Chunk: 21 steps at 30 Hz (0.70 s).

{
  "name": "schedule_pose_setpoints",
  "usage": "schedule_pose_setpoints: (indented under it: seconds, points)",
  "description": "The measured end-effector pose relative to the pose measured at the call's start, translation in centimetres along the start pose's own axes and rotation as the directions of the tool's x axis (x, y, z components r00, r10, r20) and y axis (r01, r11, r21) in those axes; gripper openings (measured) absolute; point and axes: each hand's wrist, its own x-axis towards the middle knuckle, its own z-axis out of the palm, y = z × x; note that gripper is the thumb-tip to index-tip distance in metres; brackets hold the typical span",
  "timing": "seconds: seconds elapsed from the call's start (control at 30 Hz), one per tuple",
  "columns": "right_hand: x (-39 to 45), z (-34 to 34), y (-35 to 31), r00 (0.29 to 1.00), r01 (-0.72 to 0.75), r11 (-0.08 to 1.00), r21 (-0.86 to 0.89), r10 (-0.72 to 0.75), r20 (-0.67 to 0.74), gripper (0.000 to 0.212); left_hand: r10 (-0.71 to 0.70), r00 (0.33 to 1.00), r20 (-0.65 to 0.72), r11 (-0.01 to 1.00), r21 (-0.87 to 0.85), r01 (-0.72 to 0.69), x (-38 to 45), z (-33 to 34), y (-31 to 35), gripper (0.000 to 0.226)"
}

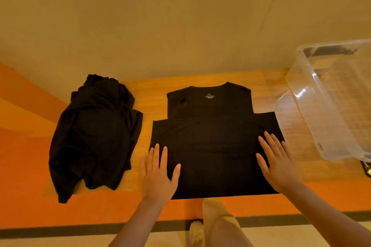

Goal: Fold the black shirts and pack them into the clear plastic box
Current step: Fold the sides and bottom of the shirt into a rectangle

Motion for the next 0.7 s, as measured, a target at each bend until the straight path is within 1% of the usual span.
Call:
schedule_pose_setpoints:
  seconds: [0.13, 0.27, 0.37, 0.47, 0.63, 0.7]
  points:
    - [0.1, -0.7, -1.0, 0.999, 0.019, 1.0, 0.015, -0.019, -0.038, 0.063, 0.01, 0.999, -0.039, 1.0, -0.023, -0.011, 0.7, -1.0, 0.6, 0.069]
    - [4.0, -1.4, -3.3, 0.994, 0.11, 0.992, 0.06, -0.109, -0.028, 0.061, 0.134, 0.989, -0.061, 0.991, -0.017, -0.136, 4.7, -1.9, 2.2, 0.065]
    - [8.6, -1.4, -4.3, 0.993, 0.117, 0.99, 0.08, -0.117, -0.006, 0.063, 0.185, 0.981, -0.064, 0.979, -0.078, -0.19, 9.3, -3.0, 3.6, 0.06]
    - [13.3, -1.5, -4.5, 0.996, 0.085, 0.992, 0.093, -0.087, 0.021, 0.064, 0.168, 0.985, -0.047, 0.979, -0.109, -0.172, 14.6, -4.1, 4.4, 0.053]
    - [18.5, -1.0, -3.5, 0.995, 0.058, 0.996, 0.074, -0.063, 0.073, 0.071, 0.151, 0.985, 0.081, 0.987, -0.059, -0.146, 21.2, -4.5, 4.1, 0.054]
    - [19.2, -0.7, -2.9, 0.996, 0.045, 0.997, 0.063, -0.05, 0.074, 0.07, 0.12, 0.988, 0.095, 0.992, -0.04, -0.116, 22.5, -4.1, 3.7, 0.056]
